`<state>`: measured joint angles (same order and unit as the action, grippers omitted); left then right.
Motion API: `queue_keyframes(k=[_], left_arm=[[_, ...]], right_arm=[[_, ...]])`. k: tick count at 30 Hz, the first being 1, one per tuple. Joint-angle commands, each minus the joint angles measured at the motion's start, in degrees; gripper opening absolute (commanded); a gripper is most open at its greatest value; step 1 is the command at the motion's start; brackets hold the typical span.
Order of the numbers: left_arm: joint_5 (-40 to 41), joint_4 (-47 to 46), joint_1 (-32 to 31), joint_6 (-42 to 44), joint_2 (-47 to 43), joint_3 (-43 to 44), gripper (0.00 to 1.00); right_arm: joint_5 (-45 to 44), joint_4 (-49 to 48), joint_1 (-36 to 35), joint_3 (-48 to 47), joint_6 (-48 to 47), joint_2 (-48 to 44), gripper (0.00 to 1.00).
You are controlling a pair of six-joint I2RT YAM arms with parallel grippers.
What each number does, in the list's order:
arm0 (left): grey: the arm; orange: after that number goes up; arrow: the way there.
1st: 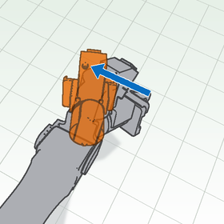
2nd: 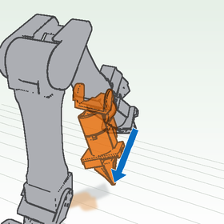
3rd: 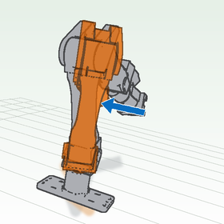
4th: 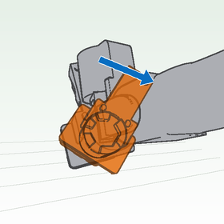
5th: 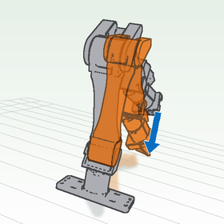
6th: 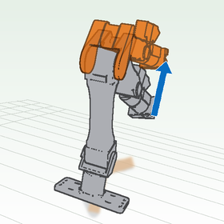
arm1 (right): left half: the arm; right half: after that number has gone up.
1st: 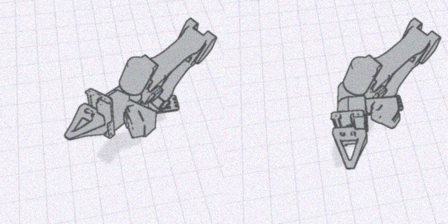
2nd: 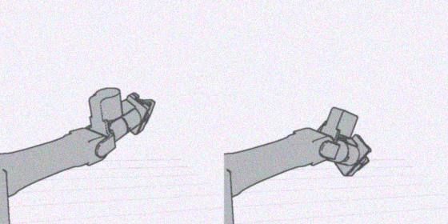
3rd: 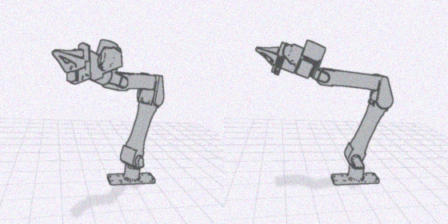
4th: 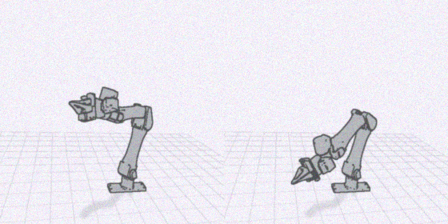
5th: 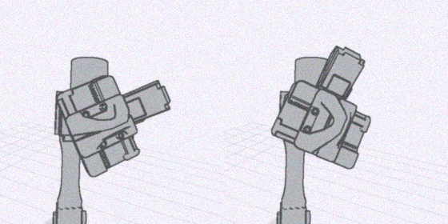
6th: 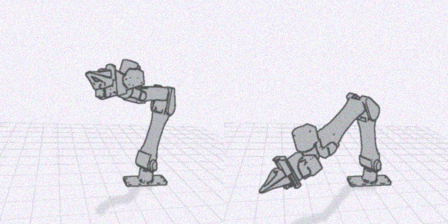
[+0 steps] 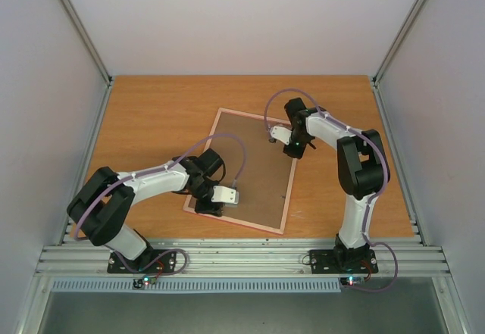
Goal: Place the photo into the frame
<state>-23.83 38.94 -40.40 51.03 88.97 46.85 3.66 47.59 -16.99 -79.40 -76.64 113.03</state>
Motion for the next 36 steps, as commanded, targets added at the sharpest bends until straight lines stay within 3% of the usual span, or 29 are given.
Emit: queue_keyframes(k=[1, 11, 17, 36], left_arm=[[5.2, -2.49, 0.5, 0.89, 2.51, -0.35, 0.33], [4.86, -2.21, 0.5, 1.26, 4.1, 1.44, 0.32], [4.41, -1.26, 0.54, 2.61, 4.29, 1.48, 0.31], [2.72, 5.79, 0.51, 12.2, 4.76, 0.42, 0.26]], right_arm=[[-10.38, 2.38, 0.81, 3.98, -7.27, 1.87, 0.08], [-21.3, -10.48, -3.17, 8.17, -12.02, -0.02, 0.07], [-25.47, -18.32, -4.89, 10.92, -14.06, -0.52, 0.11], [-23.5, -21.87, -4.68, 12.45, -25.86, -1.19, 0.19]])
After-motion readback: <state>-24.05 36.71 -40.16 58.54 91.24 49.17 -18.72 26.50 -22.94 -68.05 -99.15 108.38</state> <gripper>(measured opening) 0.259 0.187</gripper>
